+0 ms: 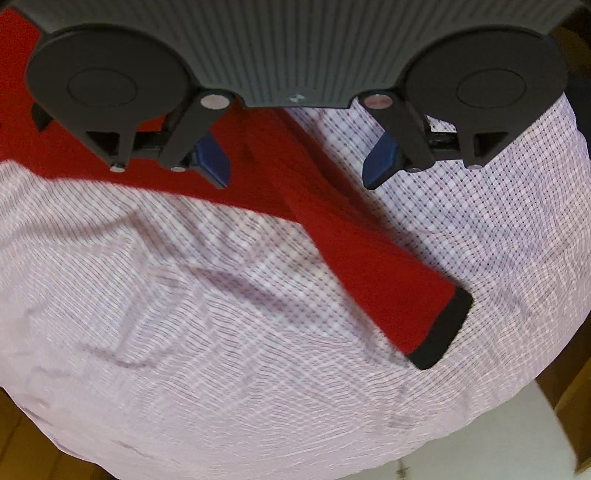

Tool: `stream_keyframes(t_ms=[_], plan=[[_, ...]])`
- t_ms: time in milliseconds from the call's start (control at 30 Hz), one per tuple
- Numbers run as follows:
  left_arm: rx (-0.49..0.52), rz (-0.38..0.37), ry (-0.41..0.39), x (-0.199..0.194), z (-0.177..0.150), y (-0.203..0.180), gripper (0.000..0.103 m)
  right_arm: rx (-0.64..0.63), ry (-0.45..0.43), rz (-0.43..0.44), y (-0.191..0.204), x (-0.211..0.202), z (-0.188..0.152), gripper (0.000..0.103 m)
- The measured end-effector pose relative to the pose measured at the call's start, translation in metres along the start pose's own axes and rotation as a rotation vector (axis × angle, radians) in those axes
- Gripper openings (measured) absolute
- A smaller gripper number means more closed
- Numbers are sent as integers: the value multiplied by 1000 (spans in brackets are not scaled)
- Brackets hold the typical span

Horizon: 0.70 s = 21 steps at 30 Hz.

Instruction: Fold small clothes

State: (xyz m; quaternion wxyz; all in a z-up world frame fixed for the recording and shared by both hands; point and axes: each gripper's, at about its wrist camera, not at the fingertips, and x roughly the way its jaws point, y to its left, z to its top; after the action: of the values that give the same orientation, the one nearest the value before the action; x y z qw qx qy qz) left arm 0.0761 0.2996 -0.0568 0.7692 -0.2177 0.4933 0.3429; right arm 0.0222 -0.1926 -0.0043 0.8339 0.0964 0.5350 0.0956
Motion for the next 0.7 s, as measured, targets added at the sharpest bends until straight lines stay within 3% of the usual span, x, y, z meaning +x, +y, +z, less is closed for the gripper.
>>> stream_keyframes(t_ms=[200,700], plan=[[-72,-42,18,12,9,16,83,-1,24,-19,7,5,-8,50],[-49,-109,108,41,7,24,80,73,42,-43,5,6,-19,50]])
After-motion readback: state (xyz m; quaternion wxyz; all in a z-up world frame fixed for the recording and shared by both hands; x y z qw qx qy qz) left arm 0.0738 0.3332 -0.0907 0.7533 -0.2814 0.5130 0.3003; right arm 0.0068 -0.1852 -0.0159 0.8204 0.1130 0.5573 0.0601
